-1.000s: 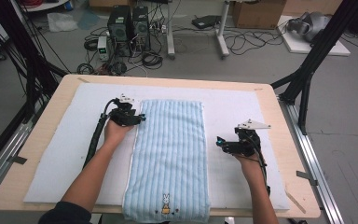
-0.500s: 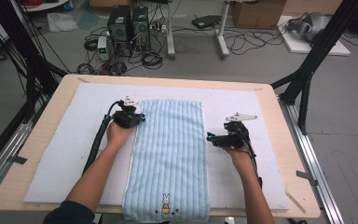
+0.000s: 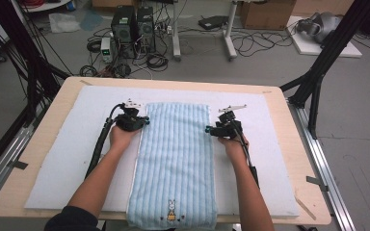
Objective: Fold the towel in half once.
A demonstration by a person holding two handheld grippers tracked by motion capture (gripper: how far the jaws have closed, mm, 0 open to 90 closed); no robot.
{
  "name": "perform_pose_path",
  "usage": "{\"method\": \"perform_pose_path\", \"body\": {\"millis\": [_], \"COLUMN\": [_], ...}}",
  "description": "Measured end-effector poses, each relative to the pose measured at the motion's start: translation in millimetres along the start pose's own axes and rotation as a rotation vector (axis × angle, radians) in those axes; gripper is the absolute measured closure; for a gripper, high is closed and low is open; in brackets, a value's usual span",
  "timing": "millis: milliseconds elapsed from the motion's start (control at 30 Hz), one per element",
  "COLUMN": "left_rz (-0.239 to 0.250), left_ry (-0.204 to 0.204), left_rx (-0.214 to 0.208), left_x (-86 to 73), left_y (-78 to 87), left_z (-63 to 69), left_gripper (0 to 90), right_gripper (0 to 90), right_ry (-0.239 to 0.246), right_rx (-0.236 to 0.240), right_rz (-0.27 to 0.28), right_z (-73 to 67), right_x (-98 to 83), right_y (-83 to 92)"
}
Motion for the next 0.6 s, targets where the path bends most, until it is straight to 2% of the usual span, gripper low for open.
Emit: {"method": "perform_pose_path", "body": {"millis": [67,133,167,233,267,367,433,500,600], "left_rz": [0.002,0.000,0.002,0.001,0.006,0.038,0.059,0.076,0.099], "left_ry": [0.009,0.012,0.013,0.008,0.010,0.053,0.090,0.101,0.147], "left_rx": [-0.007,-0.013,-0.013,-0.011,-0.009,-0.005,-0.007,-0.001,-0.006], "left_x": [0.0,-0.3,-0.6,-0.6,-0.1,3.5,6.6,10.4,20.4], "left_y": [0.0,-0.1,-0.4,-0.7,-0.7,-0.8,-0.8,-2.4,-4.1], "left_z": [-1.3,-1.9,-1.8,-1.9,-2.4,-7.3,-11.2,-14.1,-19.2], "left_gripper": [86.6,86.6,86.6,86.8,86.9,87.1,87.1,87.2,87.2], "right_gripper": [54.7,66.1,70.1,85.0,85.9,86.7,86.7,86.7,86.7], "right_ry": [-0.006,0.020,0.014,0.027,0.034,0.048,0.030,0.059,0.051], "right_rx": [-0.018,-0.036,-0.041,-0.027,-0.030,-0.050,-0.036,-0.046,-0.061], "right_rz": [-0.010,-0.051,-0.042,-0.057,-0.067,-0.060,-0.034,0.002,0.060], "right_z": [-1.0,0.3,0.7,1.3,0.5,0.1,2.9,5.6,9.0], "right_x": [2.6,2.3,3.2,5.2,6.0,9.7,12.6,17.0,26.2], "right_y": [-5.3,-12.4,-13.0,-13.5,-13.9,-15.7,-16.2,-15.5,-12.7]}}
Point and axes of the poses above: each handheld gripper's, and its own axes: y roughly backward along the jaws, x roughly out of its top, z roughly to its right, the point moved 4 cm from there along -y, roughly forward along the jaws, and after that the axes turned 14 degrees about x, right-handed, at the moved point
